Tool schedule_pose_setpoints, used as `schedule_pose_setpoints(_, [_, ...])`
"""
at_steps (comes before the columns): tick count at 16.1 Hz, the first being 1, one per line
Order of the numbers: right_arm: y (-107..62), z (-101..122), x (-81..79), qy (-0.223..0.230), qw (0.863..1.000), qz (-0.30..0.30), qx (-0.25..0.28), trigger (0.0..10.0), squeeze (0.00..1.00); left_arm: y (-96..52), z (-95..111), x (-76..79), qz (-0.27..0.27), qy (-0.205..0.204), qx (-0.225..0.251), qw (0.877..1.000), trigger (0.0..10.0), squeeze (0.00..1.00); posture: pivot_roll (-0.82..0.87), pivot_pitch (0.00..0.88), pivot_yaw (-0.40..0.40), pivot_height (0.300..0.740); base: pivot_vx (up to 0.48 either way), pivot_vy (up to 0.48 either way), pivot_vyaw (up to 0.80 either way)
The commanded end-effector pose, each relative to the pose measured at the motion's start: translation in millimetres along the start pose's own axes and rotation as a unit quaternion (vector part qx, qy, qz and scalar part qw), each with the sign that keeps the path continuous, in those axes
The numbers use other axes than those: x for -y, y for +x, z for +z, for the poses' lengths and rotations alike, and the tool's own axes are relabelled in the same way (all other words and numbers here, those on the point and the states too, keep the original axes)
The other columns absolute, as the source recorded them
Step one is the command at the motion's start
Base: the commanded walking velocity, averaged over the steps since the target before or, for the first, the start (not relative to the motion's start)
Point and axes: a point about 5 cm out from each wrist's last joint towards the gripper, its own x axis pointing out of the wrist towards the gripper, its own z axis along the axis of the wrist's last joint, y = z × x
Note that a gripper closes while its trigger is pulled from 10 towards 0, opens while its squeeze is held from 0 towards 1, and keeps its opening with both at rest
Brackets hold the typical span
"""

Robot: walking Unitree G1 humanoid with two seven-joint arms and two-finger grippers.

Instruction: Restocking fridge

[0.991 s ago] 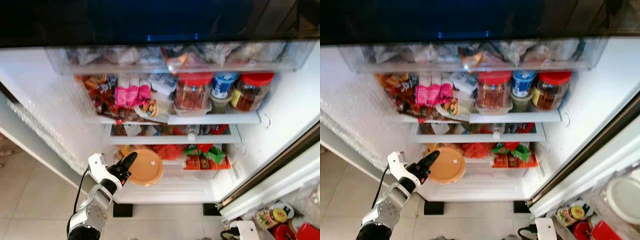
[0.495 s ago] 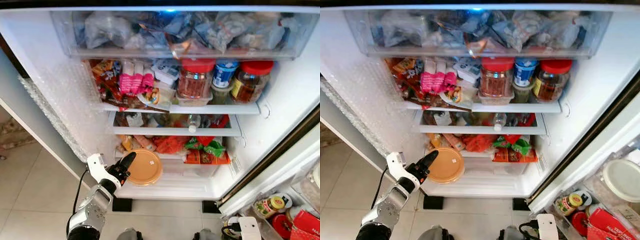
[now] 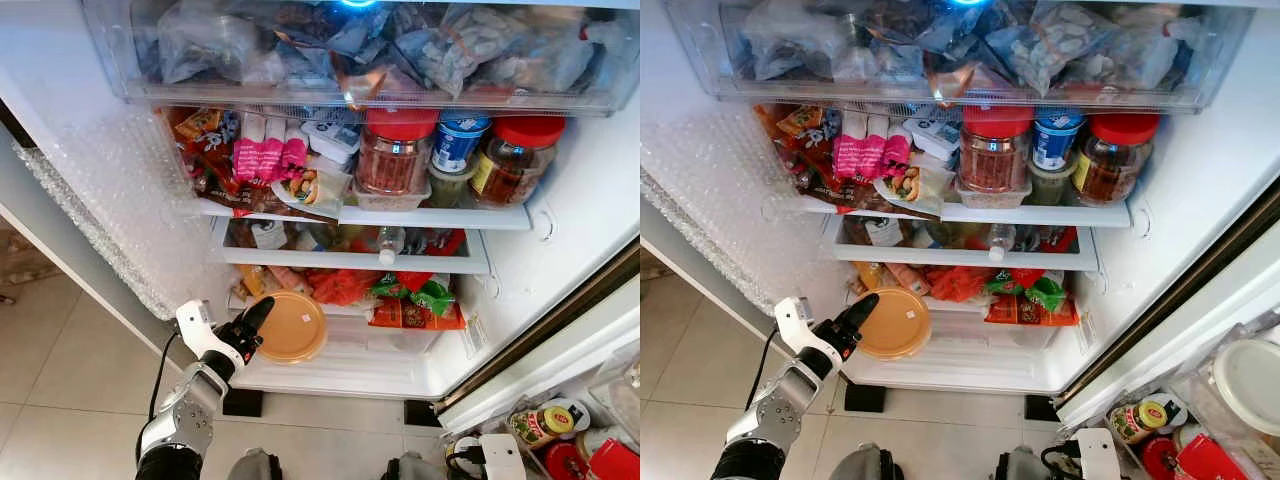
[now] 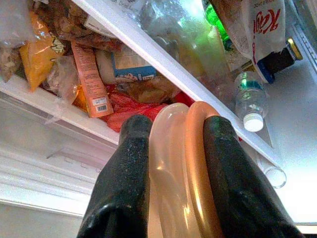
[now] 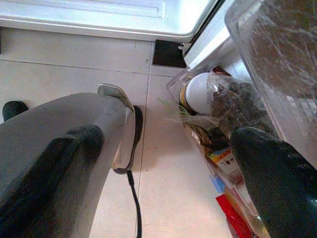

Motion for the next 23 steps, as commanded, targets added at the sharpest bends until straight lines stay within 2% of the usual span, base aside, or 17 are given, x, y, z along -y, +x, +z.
schedule_pose_setpoints(1, [-3.5, -22.4, -6.2, 0.012, 0.999, 0.008, -0.042, 10.0, 0.0, -0.8, 2.5, 0.9, -0.006, -0.002, 0.009, 1.0, 10.0, 0.0, -0.02, 0.155, 0.026, 0.661, 0.0, 0.0, 0.0])
schedule_pose_setpoints(12, [-3.4, -22.1, -6.3, 0.011, 0.999, 0.011, -0.043, 10.0, 0.0, 0.6, 2.1, 2.9, -0.01, 0.001, 0.007, 1.0, 10.0, 0.0, -0.02, 0.155, 0.024, 0.657, 0.0, 0.0, 0.0])
schedule_pose_setpoints(14, [-3.4, -21.0, -7.2, 0.014, 0.999, 0.016, -0.034, 10.0, 0.0, 0.2, 2.5, 2.3, -0.01, 0.002, 0.007, 1.0, 10.0, 0.0, -0.02, 0.153, 0.024, 0.635, 0.0, 0.0, 0.0])
schedule_pose_setpoints(17, [-3.6, -21.6, -6.7, 0.017, 0.999, 0.012, -0.035, 10.0, 0.0, 0.0, 2.6, 2.3, -0.01, 0.002, 0.008, 1.0, 10.0, 0.0, -0.03, 0.149, 0.024, 0.635, 0.0, 0.0, 0.0])
schedule_pose_setpoints(23, [-3.6, -20.5, -7.3, 0.025, 0.999, 0.014, -0.025, 10.0, 0.0, 4.6, 11.2, 8.7, -0.023, 0.001, 0.026, 0.999, 10.0, 0.0, -0.02, 0.143, 0.024, 0.635, 0.0, 0.0, 0.0])
